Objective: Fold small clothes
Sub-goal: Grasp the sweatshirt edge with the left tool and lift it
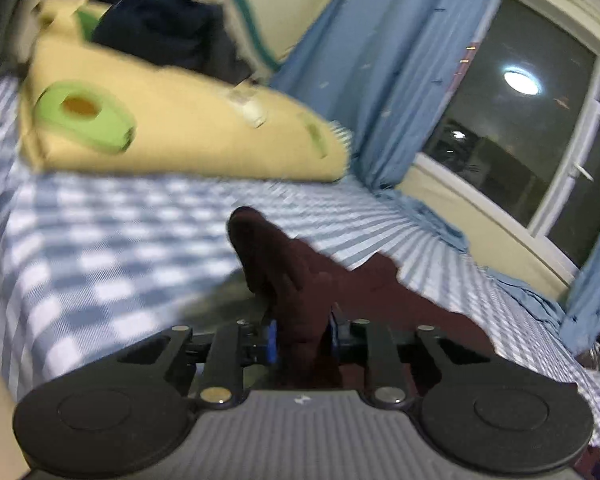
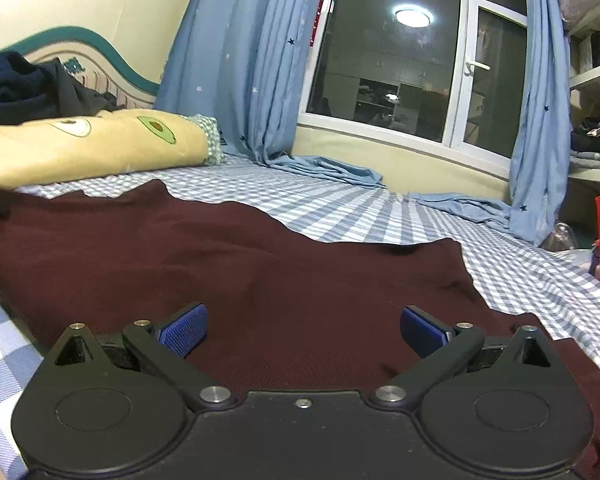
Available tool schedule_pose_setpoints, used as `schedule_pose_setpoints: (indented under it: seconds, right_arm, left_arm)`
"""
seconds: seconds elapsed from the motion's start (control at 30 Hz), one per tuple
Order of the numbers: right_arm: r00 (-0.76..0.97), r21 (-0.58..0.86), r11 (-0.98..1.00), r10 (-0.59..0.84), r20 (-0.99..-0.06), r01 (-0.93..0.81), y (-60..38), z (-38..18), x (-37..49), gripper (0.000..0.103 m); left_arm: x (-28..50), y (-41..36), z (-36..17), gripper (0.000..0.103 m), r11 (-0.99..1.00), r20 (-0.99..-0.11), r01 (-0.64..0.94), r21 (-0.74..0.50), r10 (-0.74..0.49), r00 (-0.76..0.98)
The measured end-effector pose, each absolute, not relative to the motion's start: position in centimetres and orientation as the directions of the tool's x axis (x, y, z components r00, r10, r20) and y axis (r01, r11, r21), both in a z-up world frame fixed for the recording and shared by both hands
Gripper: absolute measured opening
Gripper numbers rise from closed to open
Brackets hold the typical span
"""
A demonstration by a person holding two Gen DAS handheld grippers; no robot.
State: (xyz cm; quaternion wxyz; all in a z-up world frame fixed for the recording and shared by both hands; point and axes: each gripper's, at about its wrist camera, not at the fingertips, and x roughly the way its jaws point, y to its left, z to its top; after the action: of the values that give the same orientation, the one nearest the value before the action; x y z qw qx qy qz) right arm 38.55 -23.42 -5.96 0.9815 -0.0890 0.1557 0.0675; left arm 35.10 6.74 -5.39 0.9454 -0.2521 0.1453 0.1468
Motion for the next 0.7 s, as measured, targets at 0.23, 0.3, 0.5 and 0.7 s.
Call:
schedule_pose_setpoints:
  seconds: [0.23, 0.3, 0.5, 0.7]
  right_arm:
    - [0.945, -0.163, 0.974, 0.099, -0.311, -0.156, -23.4, -6.0, 38.4, 0.103]
    - [0.944, -0.155, 0.975, 0.101, -0.315, -0.156, -23.6, -5.9, 38.4, 0.103]
    - [0.937, -0.134, 0.979, 0.102, -0.333, -0.155, -23.8, -5.8, 38.6, 0.103]
    - [0.921, -0.033, 0.985, 0.147, -0.36, -0.17, -25.4, -5.4, 39.2, 0.103]
  left_arm:
    - [36.1, 4.9, -2.1, 0.019, 0.877, -0.284, -0.268, -0.399, 0.16, 0.946]
    - [36.6, 4.0, -0.9, 0.018, 0.889, -0.269, -0.248, -0.384, 0.149, 0.951]
    - [38.2, -0.4, 3.1, 0.017, 0.941, -0.207, -0.144, -0.307, 0.082, 0.975]
    - [39.6, -6.3, 6.4, 0.016, 0.969, -0.164, -0.025, -0.247, -0.016, 0.986]
